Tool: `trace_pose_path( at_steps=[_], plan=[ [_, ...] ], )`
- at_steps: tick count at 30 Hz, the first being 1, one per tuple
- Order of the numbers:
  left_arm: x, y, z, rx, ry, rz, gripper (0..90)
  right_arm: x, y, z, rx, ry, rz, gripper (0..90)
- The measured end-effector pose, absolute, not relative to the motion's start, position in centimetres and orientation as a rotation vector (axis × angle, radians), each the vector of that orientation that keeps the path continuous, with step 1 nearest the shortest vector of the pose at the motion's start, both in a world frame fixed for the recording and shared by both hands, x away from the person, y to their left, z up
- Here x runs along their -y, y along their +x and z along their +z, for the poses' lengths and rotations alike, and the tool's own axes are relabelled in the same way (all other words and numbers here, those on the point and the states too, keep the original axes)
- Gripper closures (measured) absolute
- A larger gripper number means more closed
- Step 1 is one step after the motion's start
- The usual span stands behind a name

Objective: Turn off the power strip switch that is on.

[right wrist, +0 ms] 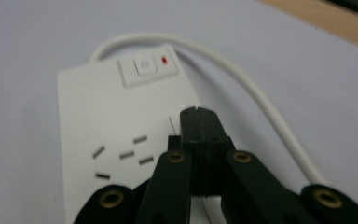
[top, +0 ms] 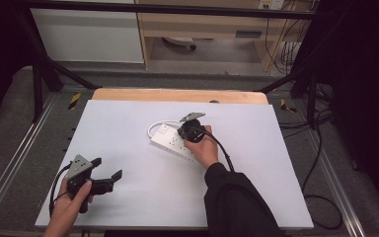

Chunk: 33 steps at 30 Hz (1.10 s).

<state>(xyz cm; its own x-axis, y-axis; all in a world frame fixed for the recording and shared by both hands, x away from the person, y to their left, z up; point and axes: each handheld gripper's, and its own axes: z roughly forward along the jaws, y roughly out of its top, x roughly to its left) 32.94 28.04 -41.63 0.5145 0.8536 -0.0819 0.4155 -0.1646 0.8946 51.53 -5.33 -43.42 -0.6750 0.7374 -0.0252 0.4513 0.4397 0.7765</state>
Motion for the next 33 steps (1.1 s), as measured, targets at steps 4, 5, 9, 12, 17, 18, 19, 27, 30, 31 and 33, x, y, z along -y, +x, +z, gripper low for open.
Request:
trace_pose_path(
  at_steps=[4,5,9,12,17,18,19,27,30,31,33],
  plan=[
    [-28.00,32.89,-41.59,-1.060,1.781,0.566,7.8,5.67,51.51,-43.55,-2.319,1.034,1.116,90.0],
    [-28.00,32.89,-41.59,-1.060,1.781,0.566,7.8,5.67,51.51,-43.55,-2.319,1.034,1.116,90.0],
    [-28.09,32.88,-41.55,-1.064,1.775,0.563,7.8,5.35,51.39,-43.46,-2.333,1.020,1.114,90.0],
    [-28.11,32.88,-41.54,-1.062,1.776,0.565,7.8,5.34,51.34,-43.47,-2.337,1.015,1.114,90.0],
    [-28.08,32.83,-41.50,-1.058,1.775,0.566,7.8,5.27,51.26,-43.44,-2.337,1.005,1.108,90.0],
    [-28.07,32.83,-41.51,-1.059,1.774,0.566,7.8,5.22,51.19,-43.43,-2.339,0.995,1.103,90.0],
    [-28.08,32.82,-41.51,-1.060,1.774,0.566,7.8,5.22,51.19,-43.43,-2.339,0.995,1.103,90.0],
    [-28.11,32.82,-41.50,-1.059,1.776,0.572,7.8,5.15,51.20,-43.34,-2.336,0.997,1.138,90.0],
    [-28.13,32.82,-41.52,-1.061,1.777,0.573,7.8,5.18,51.15,-43.19,-2.325,1.001,1.158,90.0],
    [-28.13,32.83,-41.51,-1.060,1.777,0.573,7.8,5.18,51.15,-43.19,-2.325,1.001,1.158,90.0],
    [-28.10,32.82,-41.50,-1.059,1.777,0.573,7.8,5.23,51.10,-43.10,-2.325,0.997,1.159,90.0]
  ],
)
